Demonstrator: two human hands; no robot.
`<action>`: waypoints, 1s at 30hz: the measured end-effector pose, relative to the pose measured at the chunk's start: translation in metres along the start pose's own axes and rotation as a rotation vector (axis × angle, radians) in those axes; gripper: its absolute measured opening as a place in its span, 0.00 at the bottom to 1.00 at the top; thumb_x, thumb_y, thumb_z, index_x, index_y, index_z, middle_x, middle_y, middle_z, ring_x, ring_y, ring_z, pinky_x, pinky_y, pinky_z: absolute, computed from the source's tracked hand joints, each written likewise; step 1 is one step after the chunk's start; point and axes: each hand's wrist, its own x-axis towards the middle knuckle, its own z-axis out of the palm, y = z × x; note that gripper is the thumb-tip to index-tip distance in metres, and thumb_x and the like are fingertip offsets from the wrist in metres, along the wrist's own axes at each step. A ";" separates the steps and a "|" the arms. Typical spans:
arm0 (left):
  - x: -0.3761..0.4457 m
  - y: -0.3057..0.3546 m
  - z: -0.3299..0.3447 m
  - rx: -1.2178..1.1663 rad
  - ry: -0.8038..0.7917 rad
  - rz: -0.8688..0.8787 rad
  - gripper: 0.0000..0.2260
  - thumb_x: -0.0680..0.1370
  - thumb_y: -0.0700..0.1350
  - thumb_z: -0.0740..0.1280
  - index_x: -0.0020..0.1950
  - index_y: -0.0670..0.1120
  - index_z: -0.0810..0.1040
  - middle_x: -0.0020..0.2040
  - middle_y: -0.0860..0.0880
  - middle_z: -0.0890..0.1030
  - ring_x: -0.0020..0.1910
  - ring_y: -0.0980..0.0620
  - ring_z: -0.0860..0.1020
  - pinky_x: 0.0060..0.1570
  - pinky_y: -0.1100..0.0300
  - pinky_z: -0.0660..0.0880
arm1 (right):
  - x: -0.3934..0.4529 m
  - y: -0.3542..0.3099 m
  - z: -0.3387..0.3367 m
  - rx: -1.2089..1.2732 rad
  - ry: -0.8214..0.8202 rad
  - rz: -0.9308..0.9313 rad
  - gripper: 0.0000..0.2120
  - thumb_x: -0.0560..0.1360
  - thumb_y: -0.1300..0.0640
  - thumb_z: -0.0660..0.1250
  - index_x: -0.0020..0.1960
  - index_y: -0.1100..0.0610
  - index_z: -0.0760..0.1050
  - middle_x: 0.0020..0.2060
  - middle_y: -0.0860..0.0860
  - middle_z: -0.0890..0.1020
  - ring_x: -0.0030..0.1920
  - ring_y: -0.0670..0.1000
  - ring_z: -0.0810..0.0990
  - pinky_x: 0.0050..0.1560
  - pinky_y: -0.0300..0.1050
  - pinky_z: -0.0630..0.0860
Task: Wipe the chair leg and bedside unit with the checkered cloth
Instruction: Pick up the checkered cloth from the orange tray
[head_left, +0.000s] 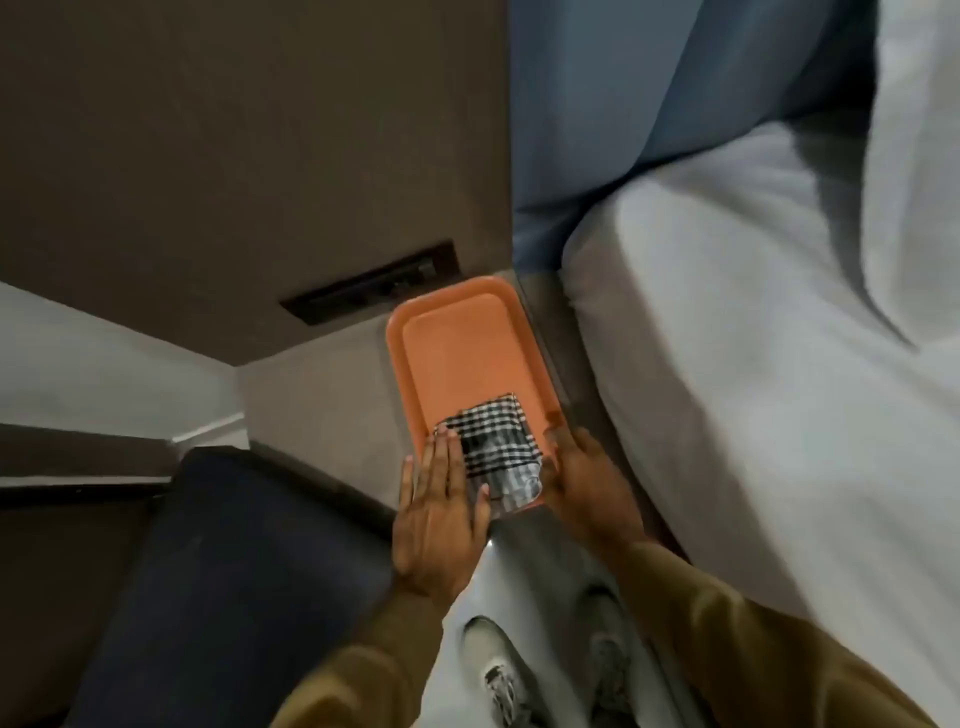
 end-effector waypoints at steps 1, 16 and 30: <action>0.006 -0.004 0.018 0.041 -0.020 0.002 0.38 0.81 0.61 0.32 0.89 0.44 0.39 0.91 0.44 0.44 0.91 0.46 0.45 0.91 0.46 0.39 | 0.009 0.010 0.018 0.029 -0.018 0.018 0.26 0.84 0.55 0.62 0.82 0.55 0.65 0.84 0.56 0.65 0.77 0.62 0.74 0.73 0.56 0.75; 0.061 -0.033 0.075 0.122 -0.104 0.040 0.33 0.90 0.57 0.46 0.89 0.43 0.40 0.91 0.44 0.41 0.91 0.47 0.42 0.91 0.48 0.39 | 0.091 0.004 0.089 0.298 -0.006 0.341 0.26 0.80 0.54 0.73 0.75 0.57 0.69 0.68 0.57 0.80 0.65 0.59 0.83 0.66 0.48 0.82; -0.034 -0.046 0.001 -0.048 0.040 0.289 0.32 0.90 0.54 0.55 0.90 0.47 0.46 0.91 0.48 0.48 0.91 0.51 0.46 0.90 0.52 0.41 | -0.017 -0.021 0.050 0.933 -0.032 0.118 0.11 0.83 0.58 0.64 0.63 0.51 0.80 0.60 0.49 0.87 0.62 0.49 0.85 0.66 0.51 0.80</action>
